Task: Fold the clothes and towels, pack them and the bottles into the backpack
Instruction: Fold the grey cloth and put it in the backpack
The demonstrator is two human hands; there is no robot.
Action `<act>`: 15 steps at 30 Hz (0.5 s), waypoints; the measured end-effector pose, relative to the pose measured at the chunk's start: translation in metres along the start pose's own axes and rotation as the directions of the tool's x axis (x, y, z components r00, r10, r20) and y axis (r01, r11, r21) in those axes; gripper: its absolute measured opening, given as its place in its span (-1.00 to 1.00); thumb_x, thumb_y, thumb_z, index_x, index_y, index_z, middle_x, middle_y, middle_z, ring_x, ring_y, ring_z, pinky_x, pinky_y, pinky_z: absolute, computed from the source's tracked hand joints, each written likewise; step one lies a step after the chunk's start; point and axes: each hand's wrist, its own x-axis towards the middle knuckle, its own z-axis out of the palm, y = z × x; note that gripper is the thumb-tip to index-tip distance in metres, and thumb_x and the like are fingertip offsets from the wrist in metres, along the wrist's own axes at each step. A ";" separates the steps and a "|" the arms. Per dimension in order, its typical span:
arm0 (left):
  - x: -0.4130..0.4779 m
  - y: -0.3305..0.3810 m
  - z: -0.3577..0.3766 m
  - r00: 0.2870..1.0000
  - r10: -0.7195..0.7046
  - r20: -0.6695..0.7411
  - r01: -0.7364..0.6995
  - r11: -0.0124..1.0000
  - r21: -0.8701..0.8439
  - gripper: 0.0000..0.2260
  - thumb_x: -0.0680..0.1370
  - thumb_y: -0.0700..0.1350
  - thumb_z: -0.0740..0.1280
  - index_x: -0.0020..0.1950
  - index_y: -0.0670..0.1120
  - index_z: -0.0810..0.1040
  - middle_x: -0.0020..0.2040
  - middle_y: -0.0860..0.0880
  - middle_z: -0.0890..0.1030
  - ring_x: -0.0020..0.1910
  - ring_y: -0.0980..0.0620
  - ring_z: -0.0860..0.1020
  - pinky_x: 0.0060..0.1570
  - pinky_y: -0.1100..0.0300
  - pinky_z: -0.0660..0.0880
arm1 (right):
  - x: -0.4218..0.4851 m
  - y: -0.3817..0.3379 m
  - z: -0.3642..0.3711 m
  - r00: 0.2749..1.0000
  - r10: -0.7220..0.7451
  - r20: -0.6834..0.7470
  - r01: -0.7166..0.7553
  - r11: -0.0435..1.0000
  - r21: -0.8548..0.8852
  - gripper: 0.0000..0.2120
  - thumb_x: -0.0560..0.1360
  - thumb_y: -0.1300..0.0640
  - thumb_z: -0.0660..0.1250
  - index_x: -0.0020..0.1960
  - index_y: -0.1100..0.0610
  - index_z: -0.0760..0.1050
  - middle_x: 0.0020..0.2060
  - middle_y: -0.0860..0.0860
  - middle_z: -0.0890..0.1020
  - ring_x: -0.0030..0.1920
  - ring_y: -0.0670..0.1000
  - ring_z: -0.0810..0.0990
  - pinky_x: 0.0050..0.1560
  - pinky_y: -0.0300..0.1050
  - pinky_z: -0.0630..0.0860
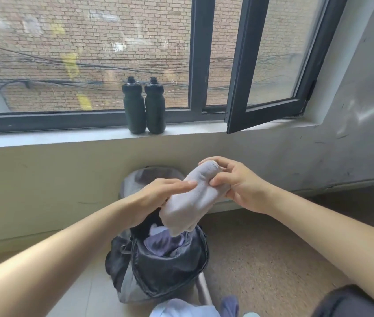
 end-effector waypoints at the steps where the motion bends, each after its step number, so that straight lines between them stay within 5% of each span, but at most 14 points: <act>1: 0.000 0.000 0.004 0.999 0.036 -0.008 -0.037 0.999 -0.009 -0.38 0.39 0.39 0.45 0.23 -0.04 0.66 0.14 -0.15 0.72 0.10 -0.09 0.68 0.32 -0.24 0.47 | 0.000 0.001 0.002 1.000 -0.003 0.016 0.003 1.000 0.004 -0.60 0.41 0.38 0.30 0.19 0.10 0.57 -0.02 0.08 0.63 -0.01 0.06 0.57 -0.01 -0.01 0.55; 4: 0.000 0.000 0.010 0.990 0.138 0.013 -0.137 0.989 -0.045 -0.53 0.51 0.18 0.47 0.35 0.01 0.55 0.21 -0.16 0.68 0.12 -0.06 0.66 0.22 -0.24 0.55 | 0.002 -0.001 0.004 1.000 -0.009 -0.007 0.009 0.999 0.042 -0.61 0.42 0.39 0.27 0.17 0.08 0.58 -0.04 0.06 0.62 -0.02 0.04 0.57 -0.02 -0.02 0.55; 9: 0.003 -0.001 0.005 0.977 0.213 -0.019 -0.213 0.977 0.019 -0.31 0.52 -0.09 0.55 0.56 0.18 0.31 0.32 -0.02 0.58 0.23 0.04 0.63 0.18 -0.01 0.63 | 0.016 0.006 0.001 0.991 0.011 -0.134 -0.004 0.998 0.058 -0.59 0.51 0.47 0.18 0.20 0.13 0.57 -0.04 0.07 0.63 0.00 0.06 0.59 -0.01 -0.01 0.58; 13: 0.010 -0.010 -0.010 0.958 0.282 -0.046 -0.271 0.949 0.161 -0.35 0.59 -0.25 0.43 0.54 0.23 0.27 0.25 0.13 0.55 0.05 0.12 0.61 0.09 0.14 0.61 | 0.035 0.019 0.008 0.981 0.067 -0.181 -0.082 0.994 -0.076 -0.70 0.59 0.37 0.28 0.28 0.18 0.53 0.07 0.16 0.65 0.02 0.10 0.67 0.05 0.04 0.65; 15: 0.016 -0.020 -0.020 0.966 0.249 -0.072 -0.222 0.938 0.265 -0.42 0.60 -0.27 0.36 0.46 0.28 0.35 0.21 0.05 0.57 -0.05 0.03 0.55 -0.06 0.10 0.57 | 0.046 0.031 0.005 0.972 0.105 -0.210 -0.159 0.952 -0.262 -0.76 0.61 0.20 0.36 0.27 0.12 0.52 0.13 0.11 0.64 0.02 0.06 0.67 0.06 0.02 0.67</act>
